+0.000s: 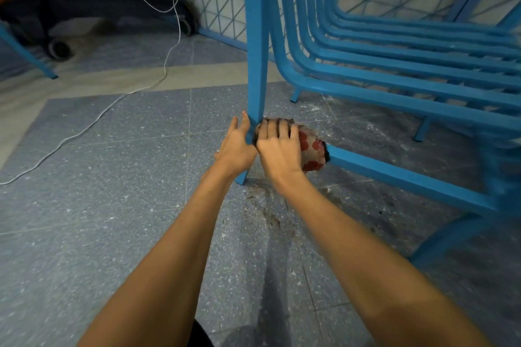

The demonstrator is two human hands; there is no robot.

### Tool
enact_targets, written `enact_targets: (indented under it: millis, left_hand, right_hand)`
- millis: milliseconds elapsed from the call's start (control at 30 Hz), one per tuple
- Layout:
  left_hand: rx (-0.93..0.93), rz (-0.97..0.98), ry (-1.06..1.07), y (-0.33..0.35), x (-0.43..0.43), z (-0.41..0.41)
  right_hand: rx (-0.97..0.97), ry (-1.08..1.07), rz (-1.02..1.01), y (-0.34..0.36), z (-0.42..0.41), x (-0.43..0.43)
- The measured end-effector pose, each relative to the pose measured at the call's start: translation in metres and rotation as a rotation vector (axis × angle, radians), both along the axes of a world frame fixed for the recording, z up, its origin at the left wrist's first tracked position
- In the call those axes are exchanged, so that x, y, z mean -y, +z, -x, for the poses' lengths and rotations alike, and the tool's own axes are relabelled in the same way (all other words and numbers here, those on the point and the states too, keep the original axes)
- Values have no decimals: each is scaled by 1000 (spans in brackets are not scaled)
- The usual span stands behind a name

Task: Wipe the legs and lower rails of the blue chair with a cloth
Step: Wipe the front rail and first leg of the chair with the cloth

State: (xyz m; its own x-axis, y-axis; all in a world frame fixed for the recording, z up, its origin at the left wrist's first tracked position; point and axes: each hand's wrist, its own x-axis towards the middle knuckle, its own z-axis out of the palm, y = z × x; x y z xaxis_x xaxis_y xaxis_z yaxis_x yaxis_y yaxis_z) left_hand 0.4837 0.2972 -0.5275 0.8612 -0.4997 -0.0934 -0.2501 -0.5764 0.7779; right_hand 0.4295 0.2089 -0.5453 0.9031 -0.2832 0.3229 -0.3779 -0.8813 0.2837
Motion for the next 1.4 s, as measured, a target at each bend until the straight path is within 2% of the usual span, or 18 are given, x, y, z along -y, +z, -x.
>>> enact_targets:
  millis: [67,133,200,300,367,433,533,633,700,767,900,933,1033,1133,1233,1333,1400]
  left_hand:
    - [-4,2,-5,0,1,0]
    - [-4,2,-4,0,1,-2]
    - [-2,12,-1,1,2,-2]
    - [-15,23,-3,5,1,2]
    - [-27,15,-11,8,-1,3]
    - [-26,14,-28,9,-2,4]
    - [-10,28,-43,11,-2,7]
    - [-25,26,-21,12,-2,7]
    - [-54,45,9,15,-4,5]
    - [-58,51,16,16,-7,4]
    - [-58,14,16,21,-9,7]
    - [-54,9,14,22,-10,7]
    - [-34,7,2,22,-9,8]
    - [-41,7,6,22,-9,11]
    - [-34,9,13,23,-9,14]
    - [-23,6,32,22,-11,19]
    - [-26,15,58,21,-12,23]
  right_hand:
    - [74,208,64,-7,6,18]
    - [73,344,22,-3,11,33]
    - [-14,292,-139,9,9,34]
    - [-88,97,-443,35,-8,25]
    - [-152,33,-544,46,-20,23]
    - [-195,2,-462,42,-26,16]
    - [-156,-84,-209,17,-21,-6]
    - [-113,16,-38,1,-4,-4]
    - [-144,127,-33,1,2,9]
    - [-174,138,-131,11,0,18]
    - [-205,29,-605,46,-22,25]
    - [-231,13,-614,48,-26,23]
    - [-186,-18,-261,22,-15,6]
    - [-82,36,-71,-7,0,3]
    - [24,223,9,-13,13,18]
    - [-14,545,92,-15,42,33]
    - [5,664,-22,-10,61,50]
